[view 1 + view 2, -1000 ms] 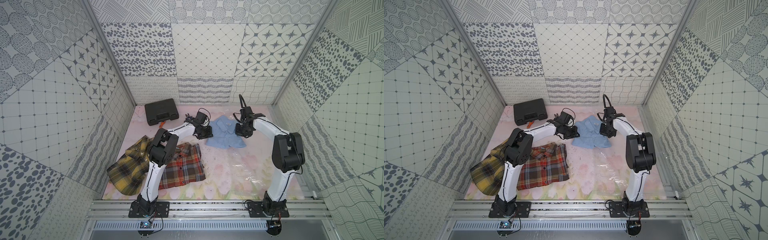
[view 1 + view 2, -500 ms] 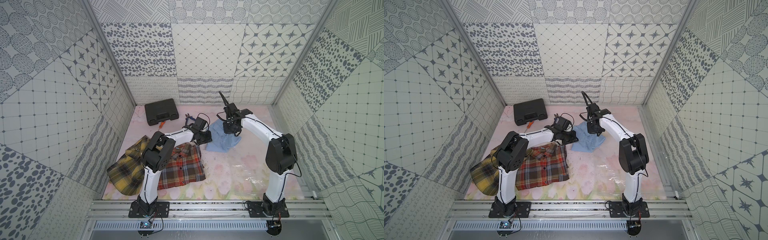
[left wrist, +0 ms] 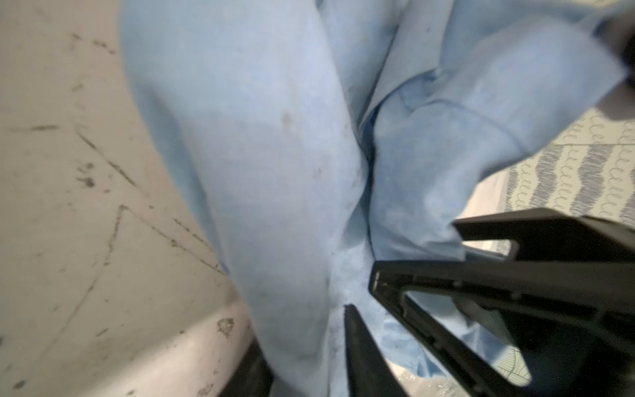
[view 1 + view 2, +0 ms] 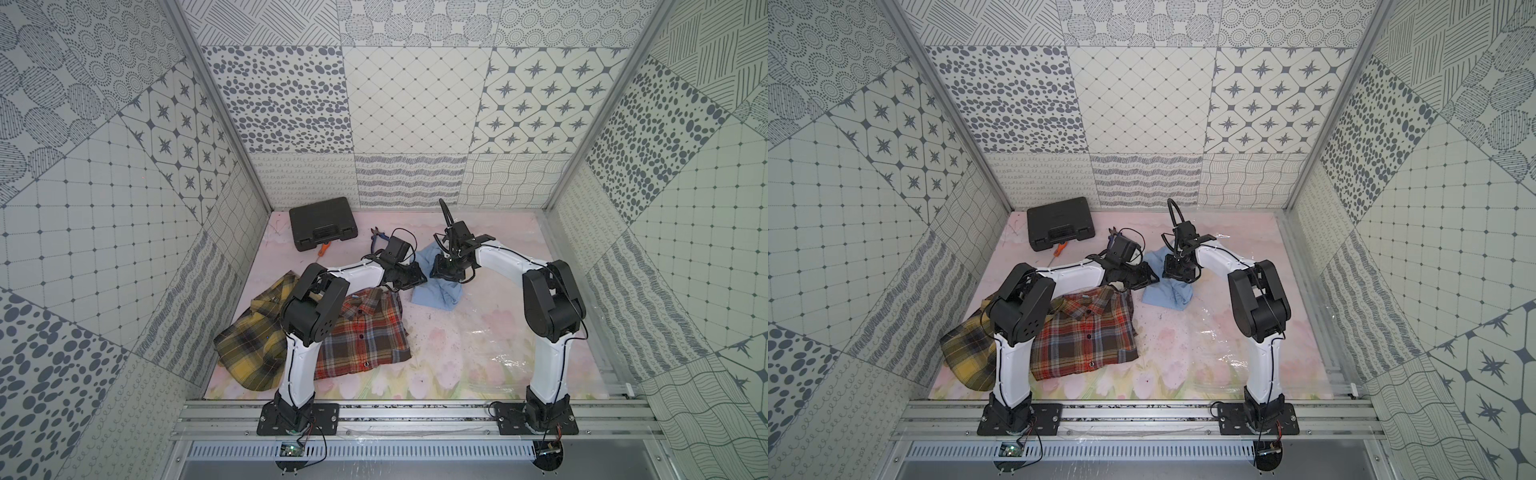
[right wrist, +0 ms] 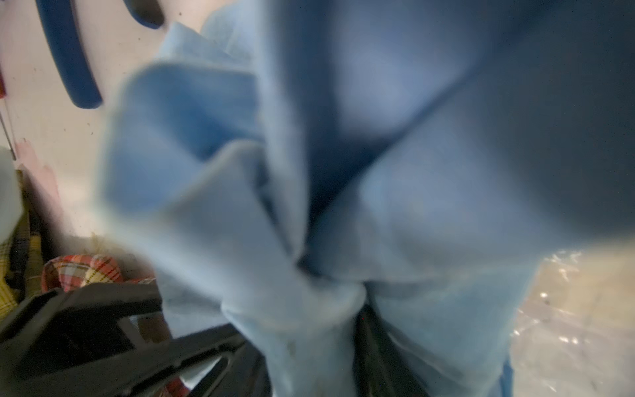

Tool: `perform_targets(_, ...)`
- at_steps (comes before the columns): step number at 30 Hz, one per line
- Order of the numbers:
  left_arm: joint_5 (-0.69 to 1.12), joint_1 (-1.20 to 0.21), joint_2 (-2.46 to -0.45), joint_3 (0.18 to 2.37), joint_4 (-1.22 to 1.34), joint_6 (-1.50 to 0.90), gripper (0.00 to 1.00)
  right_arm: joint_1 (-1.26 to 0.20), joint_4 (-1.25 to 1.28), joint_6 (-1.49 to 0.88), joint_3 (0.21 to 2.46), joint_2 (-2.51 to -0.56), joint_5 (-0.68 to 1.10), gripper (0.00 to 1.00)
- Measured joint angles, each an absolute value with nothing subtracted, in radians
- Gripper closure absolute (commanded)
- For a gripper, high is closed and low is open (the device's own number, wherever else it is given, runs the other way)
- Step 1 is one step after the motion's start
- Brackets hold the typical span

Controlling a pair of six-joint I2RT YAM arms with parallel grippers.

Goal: Place the folded shirt into the vacuum bag
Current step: Pick up the shirt in the vacuum bag.

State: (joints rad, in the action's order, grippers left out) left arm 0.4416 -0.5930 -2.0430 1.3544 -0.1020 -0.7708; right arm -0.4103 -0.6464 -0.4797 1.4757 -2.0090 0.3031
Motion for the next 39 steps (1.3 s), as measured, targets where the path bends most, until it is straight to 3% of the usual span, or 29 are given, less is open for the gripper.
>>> perform_targets(6,0.487,-0.509,-1.960,1.351,-0.132,-0.732,0.50,-0.411,-0.614,-0.490,1.470,-2.009,0.361,0.04)
perform_targets(13,0.490,-0.437,-1.874,1.314,-0.179,-0.683,0.50,-0.447,-0.651,-0.471,1.498,-2.011,0.302,0.02)
perform_targets(23,0.449,-0.316,-1.713,1.255,-0.241,-0.646,0.50,-0.624,-0.870,-0.429,1.691,-2.165,-0.104,0.03)
perform_targets(25,0.438,-0.294,-1.681,1.254,-0.251,-0.638,0.50,-0.637,-0.902,-0.427,1.718,-2.191,-0.150,0.16)
perform_targets(27,0.430,-0.276,-1.656,1.254,-0.258,-0.628,0.50,-0.644,-0.929,-0.420,1.738,-2.208,-0.183,0.41)
perform_targets(30,0.417,-0.260,-1.632,1.254,-0.273,-0.617,0.50,-0.642,-0.954,-0.405,1.752,-2.209,-0.200,0.67)
perform_targets(35,0.405,-0.253,-1.614,1.250,-0.281,-0.610,0.50,-0.618,-0.982,-0.372,1.789,-2.197,-0.094,0.91)
perform_targets(39,0.401,-0.253,-1.598,1.248,-0.288,-0.610,0.50,-0.579,-0.954,-0.372,1.774,-2.119,0.049,1.00)
